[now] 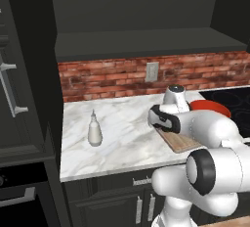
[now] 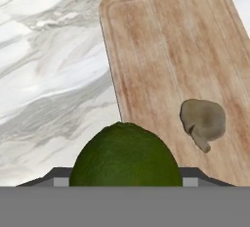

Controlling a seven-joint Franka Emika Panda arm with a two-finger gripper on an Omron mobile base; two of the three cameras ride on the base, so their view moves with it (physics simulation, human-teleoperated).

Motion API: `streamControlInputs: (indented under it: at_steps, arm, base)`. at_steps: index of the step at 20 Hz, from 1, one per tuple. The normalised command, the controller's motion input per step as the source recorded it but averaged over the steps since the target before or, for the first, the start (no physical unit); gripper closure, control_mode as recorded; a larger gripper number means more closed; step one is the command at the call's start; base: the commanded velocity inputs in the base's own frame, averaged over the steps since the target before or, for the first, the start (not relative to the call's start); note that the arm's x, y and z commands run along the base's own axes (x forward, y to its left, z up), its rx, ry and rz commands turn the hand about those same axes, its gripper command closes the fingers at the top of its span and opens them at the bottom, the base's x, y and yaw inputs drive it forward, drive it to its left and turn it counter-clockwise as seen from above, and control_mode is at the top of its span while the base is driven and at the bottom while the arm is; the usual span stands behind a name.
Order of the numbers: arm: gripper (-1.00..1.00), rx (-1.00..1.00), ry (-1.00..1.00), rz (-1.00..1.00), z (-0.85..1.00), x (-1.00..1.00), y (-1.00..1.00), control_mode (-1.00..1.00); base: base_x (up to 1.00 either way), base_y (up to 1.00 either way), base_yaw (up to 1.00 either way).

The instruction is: Open the cabinet. Place the bowl and condiment on the counter. Then place the lime and garlic on the cutting board.

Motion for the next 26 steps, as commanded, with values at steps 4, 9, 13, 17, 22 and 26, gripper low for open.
streamControlInputs:
  at_steps: [4,9,13,17,22,26]
  arm:
    - [1.00,0.00,0.00,0.00,0.00,0.39,-0.16,-1.00]
    - [1.00,0.00,0.00,0.00,0.00,0.24,-0.28,-1.00]
    - [1.00,0.00,0.00,0.00,0.00,0.21,-0.28,-1.00]
    - [1.00,0.00,0.00,0.00,0.00,0.22,-0.11,-1.00]
    - [1.00,0.00,0.00,0.00,-0.02,0.16,-0.01,-1.00]
    - [1.00,0.00,0.00,0.00,-0.06,0.00,-0.02,-1.00]
  base:
    - [0.00,0.00,0.00]
    - [0.00,0.00,0.00]
    - [0.00,0.00,0.00]
    - [0.00,0.00,0.00]
    - [0.00,0.00,0.00]
    - [0.00,0.00,0.00]
